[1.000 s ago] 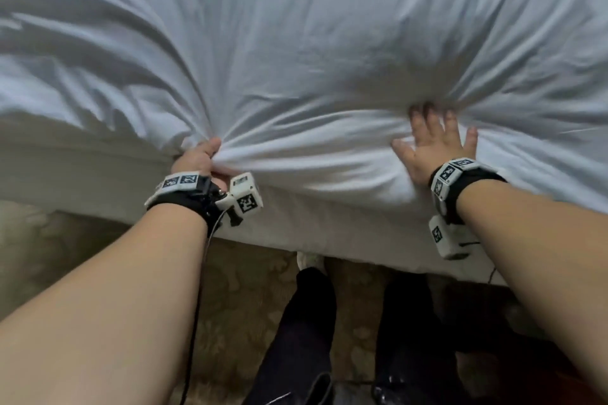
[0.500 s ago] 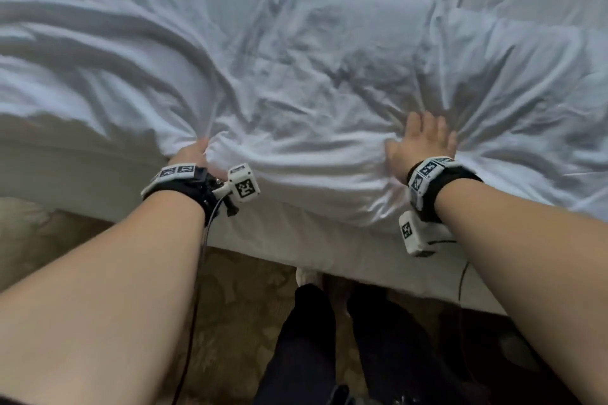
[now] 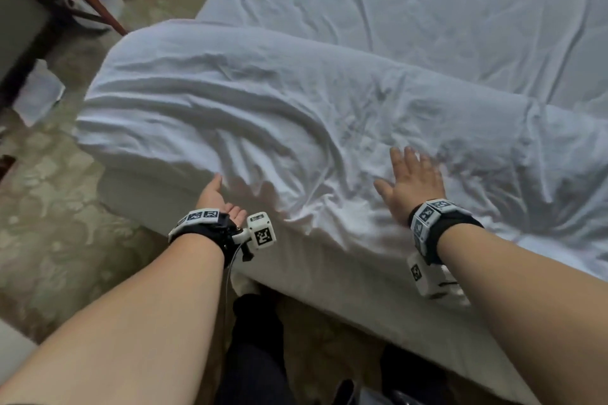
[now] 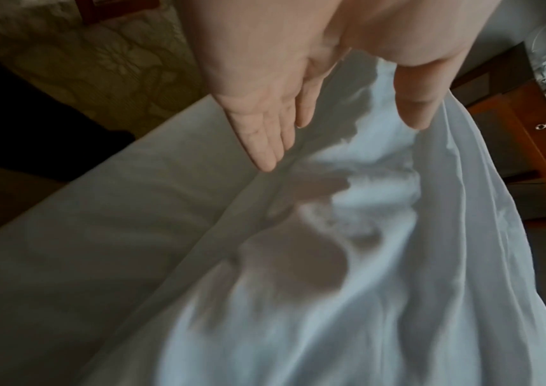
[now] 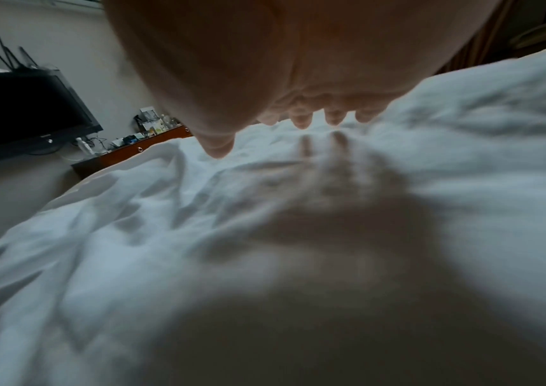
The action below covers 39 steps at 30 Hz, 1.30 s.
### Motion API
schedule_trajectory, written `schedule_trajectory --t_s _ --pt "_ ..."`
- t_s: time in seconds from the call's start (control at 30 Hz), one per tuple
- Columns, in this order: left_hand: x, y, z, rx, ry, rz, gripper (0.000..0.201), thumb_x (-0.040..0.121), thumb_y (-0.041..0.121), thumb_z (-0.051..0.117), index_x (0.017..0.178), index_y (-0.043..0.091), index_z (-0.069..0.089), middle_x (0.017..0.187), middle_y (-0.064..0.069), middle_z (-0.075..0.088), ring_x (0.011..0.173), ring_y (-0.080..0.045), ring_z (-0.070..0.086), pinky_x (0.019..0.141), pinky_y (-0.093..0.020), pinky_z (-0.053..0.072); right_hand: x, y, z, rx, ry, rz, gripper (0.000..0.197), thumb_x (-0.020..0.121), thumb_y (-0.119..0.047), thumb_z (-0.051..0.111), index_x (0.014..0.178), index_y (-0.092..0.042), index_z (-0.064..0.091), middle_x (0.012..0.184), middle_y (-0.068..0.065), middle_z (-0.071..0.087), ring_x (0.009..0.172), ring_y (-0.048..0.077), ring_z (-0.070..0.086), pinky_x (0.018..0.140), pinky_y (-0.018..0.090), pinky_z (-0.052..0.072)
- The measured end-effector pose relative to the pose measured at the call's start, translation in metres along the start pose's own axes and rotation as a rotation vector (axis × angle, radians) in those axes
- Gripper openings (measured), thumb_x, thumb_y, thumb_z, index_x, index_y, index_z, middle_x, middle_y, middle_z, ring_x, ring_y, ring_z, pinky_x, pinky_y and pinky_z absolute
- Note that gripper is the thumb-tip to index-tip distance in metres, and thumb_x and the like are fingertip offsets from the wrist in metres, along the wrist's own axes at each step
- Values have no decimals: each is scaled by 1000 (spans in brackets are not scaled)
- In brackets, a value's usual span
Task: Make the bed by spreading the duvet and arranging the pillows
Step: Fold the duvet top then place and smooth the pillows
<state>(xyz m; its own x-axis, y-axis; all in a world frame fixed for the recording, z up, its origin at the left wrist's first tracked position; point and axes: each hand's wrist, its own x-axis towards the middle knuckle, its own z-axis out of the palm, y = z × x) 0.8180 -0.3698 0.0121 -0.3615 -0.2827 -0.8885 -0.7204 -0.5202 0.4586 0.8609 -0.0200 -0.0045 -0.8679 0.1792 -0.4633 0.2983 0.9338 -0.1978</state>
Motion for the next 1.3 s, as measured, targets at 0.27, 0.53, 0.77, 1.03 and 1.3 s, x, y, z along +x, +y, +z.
schedule_trajectory --t_s 0.27,0.53,0.77,1.03,1.3 --pt "117 138 -47 240 -14 27 52 94 67 54 103 17 63 88 -7 74 51 -21 69 55 -31 52 52 -162 65 51 36 241 75 97 -68 22 159 -39 -9 169 -3 -12 155 27 -11 123 57 -4" --pt "208 275 -135 392 172 172 63 90 43 68 145 16 53 141 -9 60 119 -30 66 73 -28 61 88 -325 96 74 -25 368 72 96 -68 21 159 -41 -2 169 3 -11 155 32 -10 120 62 -3" --pt "228 345 -161 430 481 473 65 83 46 66 137 14 47 141 -10 54 121 -27 57 104 -39 44 119 -400 76 -22 -69 17 65 91 -64 28 150 -37 34 157 15 30 145 37 27 119 54 21" --pt "252 346 -94 923 251 244 97 77 17 81 158 21 27 157 -15 43 132 -42 51 110 -51 43 167 -353 10 21 144 87 74 99 -58 36 160 -34 2 169 3 -6 155 30 -9 123 54 -7" --pt "243 385 -103 347 154 95 64 106 58 37 151 13 44 143 -12 57 120 -30 64 78 -31 51 193 -355 15 18 26 146 74 96 -72 20 157 -45 -11 168 -1 -19 153 32 -21 120 62 -7"
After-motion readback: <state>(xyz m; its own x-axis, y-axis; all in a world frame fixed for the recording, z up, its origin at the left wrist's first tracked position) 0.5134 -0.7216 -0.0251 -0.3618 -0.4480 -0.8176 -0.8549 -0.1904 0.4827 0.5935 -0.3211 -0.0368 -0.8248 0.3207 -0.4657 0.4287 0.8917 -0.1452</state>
